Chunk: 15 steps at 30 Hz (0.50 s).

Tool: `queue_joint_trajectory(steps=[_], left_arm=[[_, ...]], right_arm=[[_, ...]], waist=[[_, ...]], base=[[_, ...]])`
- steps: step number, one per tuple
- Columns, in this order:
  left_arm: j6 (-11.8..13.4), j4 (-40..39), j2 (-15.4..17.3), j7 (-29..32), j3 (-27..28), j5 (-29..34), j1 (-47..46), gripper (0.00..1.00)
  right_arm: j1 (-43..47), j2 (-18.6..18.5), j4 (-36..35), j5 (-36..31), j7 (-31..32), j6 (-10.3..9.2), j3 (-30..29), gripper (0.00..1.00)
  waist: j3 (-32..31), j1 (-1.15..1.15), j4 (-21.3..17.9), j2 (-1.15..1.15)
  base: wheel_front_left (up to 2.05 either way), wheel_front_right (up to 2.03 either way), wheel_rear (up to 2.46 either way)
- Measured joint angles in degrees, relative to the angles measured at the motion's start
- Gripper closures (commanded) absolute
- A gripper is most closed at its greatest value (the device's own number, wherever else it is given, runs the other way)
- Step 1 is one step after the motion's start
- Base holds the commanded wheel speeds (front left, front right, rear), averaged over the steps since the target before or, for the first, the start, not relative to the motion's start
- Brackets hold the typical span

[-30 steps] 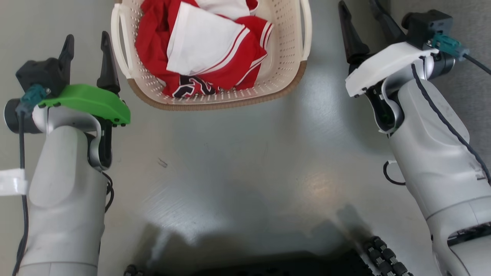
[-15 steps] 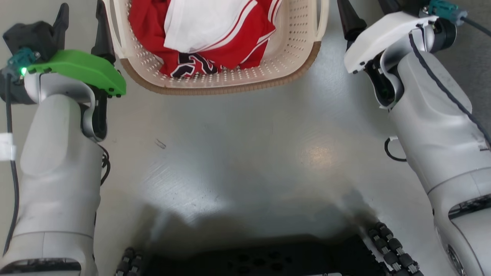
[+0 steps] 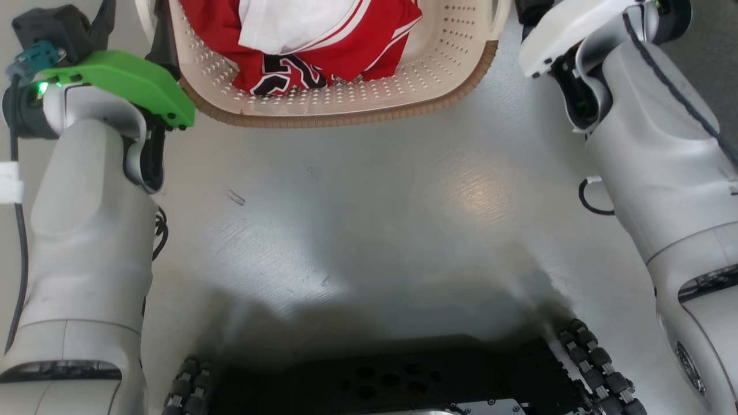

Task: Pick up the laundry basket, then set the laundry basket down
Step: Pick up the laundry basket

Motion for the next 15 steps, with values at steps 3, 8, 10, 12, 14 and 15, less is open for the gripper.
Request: queue_joint_trajectory(steps=[3,8,10,12,14,15], left_arm=[[-0.29,1.12,-0.31,-0.01,-0.65,-0.07,-1.22,0.00],[-0.46,3.07,-0.67,-0.29,-1.44,-0.60,-2.47,0.00],[-0.49,3.75,-0.67,-0.37,-1.54,-1.04,-2.57,0.00],[-0.52,4.52,-0.86,-0.62,-1.76,-1.05,-2.91,0.00],[-0.58,5.08,-0.99,-0.83,-1.96,-1.15,-3.25,0.00],[-0.66,5.38,-1.03,-0.87,-2.05,-1.40,-3.43,0.00]], right_arm=[[-0.54,0.14,1.02,1.42,0.20,0.01,1.20,0.00],[-0.20,0.04,2.52,4.26,1.19,0.01,3.65,0.00],[-0.23,0.05,2.53,4.88,1.19,0.01,4.45,0.00],[-0.23,0.05,2.59,5.64,1.19,0.01,5.14,0.00],[-0.23,0.03,2.78,6.66,1.19,0.01,5.79,0.00],[-0.24,0.01,2.82,7.02,1.19,0.01,6.15,0.00]], waist=[[0.61,0.00,0.34,0.00],[1.36,0.00,1.24,0.00],[1.50,0.00,1.56,0.00],[1.60,0.00,1.82,0.00],[1.65,0.00,2.04,0.00],[1.68,0.00,2.14,0.00]], base=[[0.00,0.00,0.00],[0.00,0.00,0.00],[0.00,0.00,0.00],[0.00,0.00,0.00],[0.00,0.00,0.00],[0.00,0.00,0.00]])
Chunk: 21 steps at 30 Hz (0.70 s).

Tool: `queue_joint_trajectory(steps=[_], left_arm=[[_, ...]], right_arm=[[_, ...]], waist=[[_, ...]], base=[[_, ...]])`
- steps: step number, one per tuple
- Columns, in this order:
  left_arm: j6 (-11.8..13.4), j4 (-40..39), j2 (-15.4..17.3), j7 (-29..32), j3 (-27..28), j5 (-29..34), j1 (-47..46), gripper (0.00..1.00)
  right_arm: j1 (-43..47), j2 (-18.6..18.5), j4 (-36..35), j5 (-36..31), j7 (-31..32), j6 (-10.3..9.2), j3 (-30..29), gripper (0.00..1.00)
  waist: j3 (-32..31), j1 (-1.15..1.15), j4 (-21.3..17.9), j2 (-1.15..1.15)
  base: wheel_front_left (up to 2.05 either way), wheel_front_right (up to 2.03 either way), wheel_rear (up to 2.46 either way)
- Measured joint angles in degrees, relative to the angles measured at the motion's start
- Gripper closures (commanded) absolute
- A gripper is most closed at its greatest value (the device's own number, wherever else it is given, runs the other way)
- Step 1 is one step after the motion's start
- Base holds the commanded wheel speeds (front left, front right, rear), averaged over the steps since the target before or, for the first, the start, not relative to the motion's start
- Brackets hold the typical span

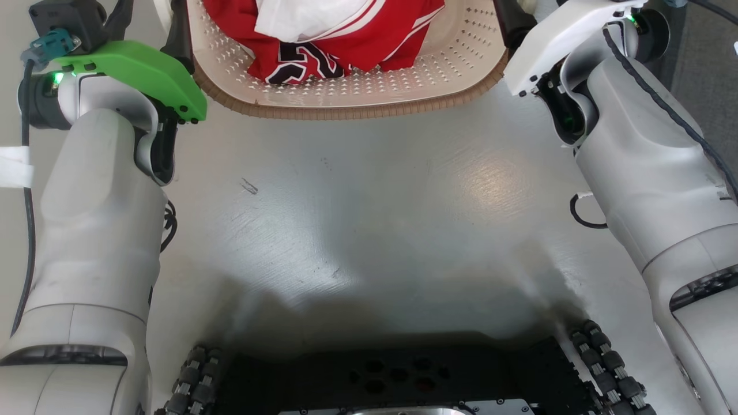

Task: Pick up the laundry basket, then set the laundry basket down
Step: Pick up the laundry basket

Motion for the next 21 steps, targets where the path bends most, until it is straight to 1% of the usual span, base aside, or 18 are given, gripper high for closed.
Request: queue_joint_trajectory(steps=[1,7,8,9,10,11,12,13,14,15,16,17,18,21], left_arm=[[-0.34,0.33,-0.01,-0.11,-0.12,-0.05,-0.20,0.00],[-0.36,1.94,-0.12,-0.62,-0.69,-0.16,-1.29,0.00],[-0.41,2.22,-0.12,-0.68,-0.86,-0.34,-1.46,0.03],[-0.44,2.47,-0.12,-0.68,-1.04,-0.57,-1.63,0.13],[-0.63,2.74,-0.13,-0.78,-1.19,-0.63,-1.80,0.21],[-0.86,3.18,-0.13,-1.09,-1.41,-0.75,-1.98,0.56],[-0.88,3.37,-0.13,-1.15,-1.62,-0.91,-2.08,0.76],[-0.89,3.56,-0.13,-1.15,-1.76,-1.02,-2.17,0.96],[-0.93,3.83,-0.13,-1.15,-1.97,-1.15,-2.32,1.00],[-0.97,4.12,-0.16,-1.15,-2.24,-1.34,-2.44,1.00],[-1.12,4.39,-0.26,-1.16,-2.48,-1.44,-2.57,1.00],[-1.43,4.64,-0.51,-1.16,-2.83,-1.44,-2.64,1.00],[-1.41,4.74,-0.96,-1.26,-2.92,-1.52,-2.67,1.00],[-1.41,5.14,-0.94,-1.25,-3.08,-1.83,-2.89,1.00]], right_arm=[[-0.01,-0.01,0.00,0.38,0.00,0.00,0.42,0.00],[-0.35,-0.01,0.01,2.27,0.00,0.00,2.47,0.00],[-0.45,-0.01,0.05,2.74,0.00,0.00,2.71,0.00],[-0.53,-0.01,0.15,3.10,0.00,0.00,2.97,0.00],[-0.59,-0.01,0.25,3.35,0.00,0.00,3.19,0.00],[-0.73,-0.01,0.58,3.79,0.00,0.00,3.59,0.14],[-0.86,-0.01,0.73,4.02,0.00,0.00,3.75,0.25],[-1.02,-0.01,0.83,4.24,0.00,0.00,3.88,0.49],[-1.19,-0.01,0.93,4.33,-0.01,0.00,3.98,0.58],[-1.30,-0.01,1.09,4.53,-0.07,0.00,4.03,0.71],[-1.40,-0.02,1.26,4.75,-0.08,0.00,4.08,0.77],[-1.44,0.11,1.30,4.89,-0.09,-0.02,4.22,0.96],[-1.52,0.44,1.48,5.27,-0.09,-0.19,4.32,1.00],[-1.60,0.43,1.89,6.34,-0.11,-0.56,4.68,1.00]], waist=[[0.02,0.00,0.09,0.00],[0.15,0.00,0.56,0.00],[0.17,0.00,0.61,0.00],[0.18,0.00,0.65,0.00],[0.18,0.00,0.68,0.00],[0.16,0.00,0.70,0.00],[0.14,0.00,0.69,0.00],[0.12,0.00,0.67,0.00],[0.08,0.00,0.64,0.00],[0.05,0.00,0.60,0.00],[0.01,0.00,0.55,0.00],[-0.03,0.00,0.50,0.00],[-0.07,0.00,0.45,0.00],[-0.25,0.00,0.29,0.00]], base=[[0.00,0.00,0.00],[0.00,0.00,0.00],[0.00,0.00,0.00],[0.00,0.00,0.00],[0.00,0.00,0.00],[0.00,0.00,0.00],[0.00,0.00,0.00],[0.00,0.00,0.00],[0.00,0.00,0.00],[0.00,0.00,0.00],[0.00,0.00,0.00],[0.00,0.00,0.00],[0.00,0.00,0.00],[0.00,0.00,0.00]])
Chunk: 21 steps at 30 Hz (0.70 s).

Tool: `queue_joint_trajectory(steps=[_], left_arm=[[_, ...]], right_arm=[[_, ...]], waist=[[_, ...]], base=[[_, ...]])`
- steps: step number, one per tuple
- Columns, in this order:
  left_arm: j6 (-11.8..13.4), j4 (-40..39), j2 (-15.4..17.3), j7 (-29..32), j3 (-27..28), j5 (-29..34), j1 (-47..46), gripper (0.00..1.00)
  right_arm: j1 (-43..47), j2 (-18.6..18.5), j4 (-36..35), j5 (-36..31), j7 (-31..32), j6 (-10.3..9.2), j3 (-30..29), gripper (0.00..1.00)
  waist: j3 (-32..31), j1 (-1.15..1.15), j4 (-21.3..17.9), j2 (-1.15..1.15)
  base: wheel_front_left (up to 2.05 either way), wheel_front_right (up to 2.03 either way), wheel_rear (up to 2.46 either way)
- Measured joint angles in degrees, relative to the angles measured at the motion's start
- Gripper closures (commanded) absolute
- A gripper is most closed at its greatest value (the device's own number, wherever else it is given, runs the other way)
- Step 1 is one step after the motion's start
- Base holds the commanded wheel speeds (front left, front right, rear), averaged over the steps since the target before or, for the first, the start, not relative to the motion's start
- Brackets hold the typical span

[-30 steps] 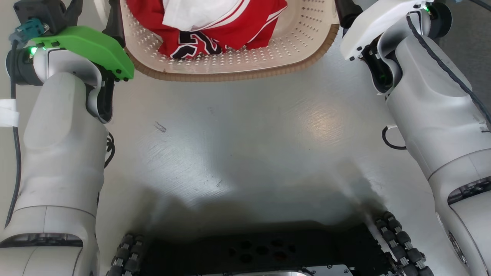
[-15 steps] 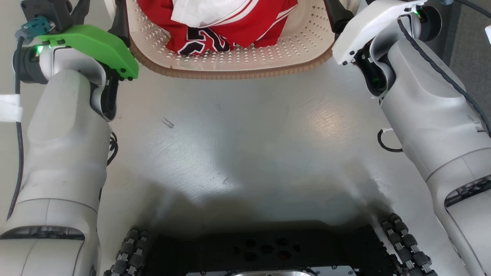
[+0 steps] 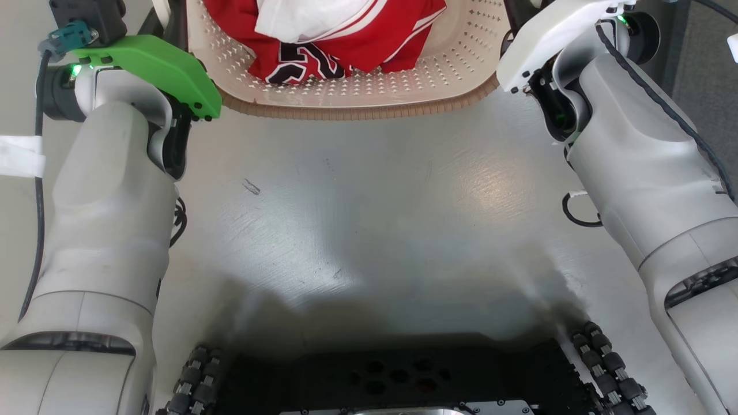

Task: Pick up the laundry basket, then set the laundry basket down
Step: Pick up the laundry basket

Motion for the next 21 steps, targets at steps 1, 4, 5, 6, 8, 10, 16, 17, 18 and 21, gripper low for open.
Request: queue_joint_trajectory(steps=[1,4,5,6,8,10,16,17,18,21], left_arm=[[0.00,0.20,-0.02,-0.01,-0.10,-0.13,-0.02,1.00],[0.00,1.23,-0.23,-0.01,-0.33,-0.23,-0.02,1.00],[0.00,1.48,-0.29,-0.09,-0.40,-0.30,-0.02,1.00],[0.00,1.65,-0.34,-0.32,-0.45,-0.38,-0.02,1.00],[-0.01,1.80,-0.35,-0.44,-0.48,-0.69,-0.02,1.00],[-0.01,2.14,-0.35,-0.51,-0.57,-0.86,-0.02,1.00],[-0.02,3.39,-0.35,-0.94,-1.26,-1.37,0.07,1.00],[-0.02,3.55,-0.35,-0.99,-1.44,-1.47,0.12,1.00],[-0.02,3.68,-0.35,-0.99,-1.62,-1.74,0.23,1.00],[-0.02,4.15,-0.35,-0.99,-2.09,-1.78,0.81,1.00]], right_arm=[[0.00,-0.01,0.12,0.34,-0.09,0.00,0.21,1.00],[0.01,-0.01,0.55,1.04,-0.45,0.00,0.83,1.00],[0.01,-0.03,0.74,1.29,-0.46,0.00,1.00,1.00],[0.02,-0.04,0.81,1.44,-0.47,0.00,1.16,1.00],[0.02,-0.08,0.82,1.91,-0.49,0.00,1.53,1.00],[0.08,-0.09,0.88,2.24,-0.56,0.00,2.00,1.00],[0.70,-0.09,1.13,4.26,-0.99,-0.01,3.15,1.00],[0.83,-0.10,1.19,4.52,-0.99,-0.01,3.38,1.00],[1.05,-0.11,1.23,4.85,-1.00,-0.02,3.63,1.00],[2.10,-0.12,1.31,5.55,-1.07,-0.03,4.34,1.00]], waist=[[-0.12,0.00,-0.05,0.00],[-0.69,0.00,-0.20,0.00],[-0.91,0.00,-0.24,0.00],[-1.14,0.00,-0.28,0.00],[-1.63,0.00,-0.34,0.00],[-2.17,0.00,-0.40,0.00],[-4.34,0.00,-0.57,0.00],[-4.76,0.00,-0.60,0.00],[-5.21,0.00,-0.63,0.00],[-6.71,0.00,-0.75,0.00]], base=[[0.00,0.00,0.00],[0.00,0.00,0.00],[0.00,0.00,0.00],[0.00,0.00,0.00],[0.00,0.00,0.00],[0.00,0.00,0.00],[0.00,0.00,0.00],[0.00,0.00,0.00],[0.00,0.00,0.00],[0.00,0.00,0.00]])
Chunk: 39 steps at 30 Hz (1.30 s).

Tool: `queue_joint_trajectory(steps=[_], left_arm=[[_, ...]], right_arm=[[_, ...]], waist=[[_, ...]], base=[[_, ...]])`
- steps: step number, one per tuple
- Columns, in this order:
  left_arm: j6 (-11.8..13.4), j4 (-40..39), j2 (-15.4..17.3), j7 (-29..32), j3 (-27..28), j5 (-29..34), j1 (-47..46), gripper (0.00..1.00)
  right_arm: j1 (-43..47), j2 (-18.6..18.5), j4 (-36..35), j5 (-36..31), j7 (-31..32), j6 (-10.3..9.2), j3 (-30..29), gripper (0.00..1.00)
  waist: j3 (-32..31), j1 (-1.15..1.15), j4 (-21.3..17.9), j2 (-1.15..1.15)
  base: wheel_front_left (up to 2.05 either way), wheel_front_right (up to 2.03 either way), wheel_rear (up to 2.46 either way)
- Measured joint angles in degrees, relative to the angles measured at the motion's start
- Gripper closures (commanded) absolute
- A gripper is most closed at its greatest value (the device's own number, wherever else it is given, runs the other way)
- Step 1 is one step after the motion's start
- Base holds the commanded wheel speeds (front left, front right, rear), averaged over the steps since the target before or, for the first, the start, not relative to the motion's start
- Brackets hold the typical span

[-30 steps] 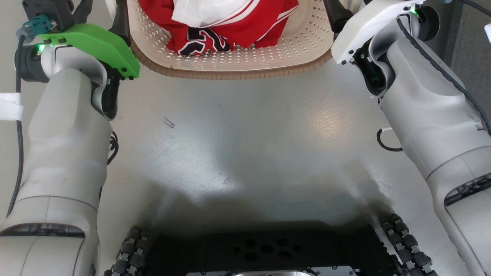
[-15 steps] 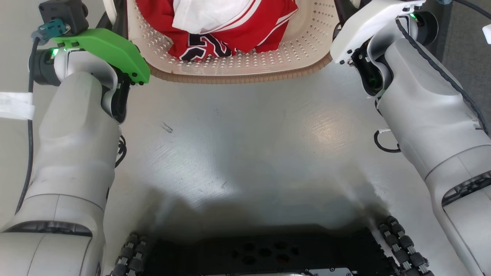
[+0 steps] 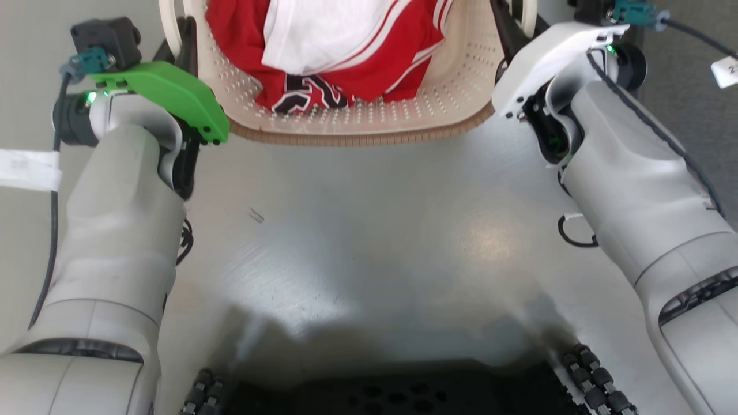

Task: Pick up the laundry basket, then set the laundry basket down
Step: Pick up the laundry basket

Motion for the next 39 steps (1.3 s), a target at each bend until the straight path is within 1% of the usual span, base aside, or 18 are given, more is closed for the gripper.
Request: queue_joint_trajectory(steps=[16,23,39], left_arm=[[-0.20,3.02,-0.31,0.20,-2.36,-2.14,5.74,1.00],[-0.25,4.50,-0.45,3.14,-3.68,-4.61,9.22,1.00],[-0.44,6.31,-0.69,8.38,-5.77,-7.75,14.96,1.00]], right_arm=[[6.58,0.29,0.87,5.08,-0.33,0.00,3.77,1.00],[10.35,0.53,1.41,8.21,2.66,0.00,5.72,1.00],[16.81,1.19,3.31,13.03,7.78,0.00,8.12,1.00]], waist=[[-10.30,-0.01,-0.98,0.00],[-16.62,-0.01,-1.74,0.00],[-28.07,-0.01,-3.24,0.00]], base=[[0.00,0.00,0.00],[0.00,0.00,0.00],[0.00,0.00,0.00]])
